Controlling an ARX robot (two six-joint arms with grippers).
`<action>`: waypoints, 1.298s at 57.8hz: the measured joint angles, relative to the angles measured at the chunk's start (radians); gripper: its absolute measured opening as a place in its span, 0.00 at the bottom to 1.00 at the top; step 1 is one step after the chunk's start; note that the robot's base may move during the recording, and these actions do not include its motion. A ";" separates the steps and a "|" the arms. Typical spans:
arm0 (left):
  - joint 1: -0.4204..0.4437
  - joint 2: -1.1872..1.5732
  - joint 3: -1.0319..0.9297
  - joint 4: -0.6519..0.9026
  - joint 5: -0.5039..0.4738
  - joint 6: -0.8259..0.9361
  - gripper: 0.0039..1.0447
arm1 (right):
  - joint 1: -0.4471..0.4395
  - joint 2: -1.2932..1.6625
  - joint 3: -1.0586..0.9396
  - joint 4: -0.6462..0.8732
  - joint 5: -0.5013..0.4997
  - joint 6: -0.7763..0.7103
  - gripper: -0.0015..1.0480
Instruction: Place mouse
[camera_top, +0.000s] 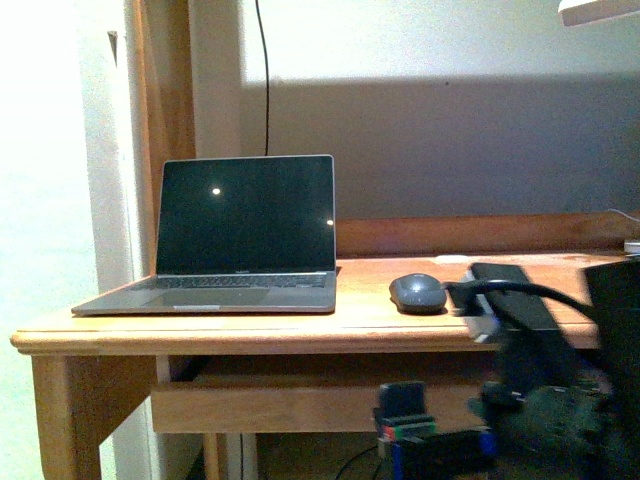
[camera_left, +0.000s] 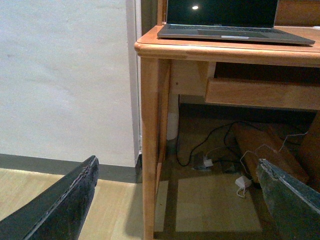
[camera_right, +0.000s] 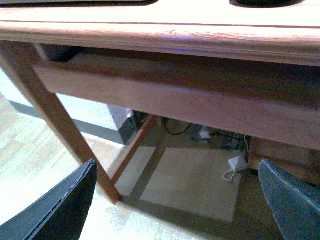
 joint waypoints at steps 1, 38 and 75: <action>0.000 0.000 0.000 0.000 0.000 0.000 0.93 | -0.006 -0.022 -0.016 -0.005 -0.008 0.000 0.93; 0.000 0.000 0.000 0.000 -0.002 0.000 0.93 | -0.492 -1.429 -0.565 -0.688 -0.010 -0.068 0.69; 0.000 0.000 0.000 0.000 0.000 0.000 0.93 | -0.488 -1.510 -0.621 -0.686 0.054 -0.101 0.29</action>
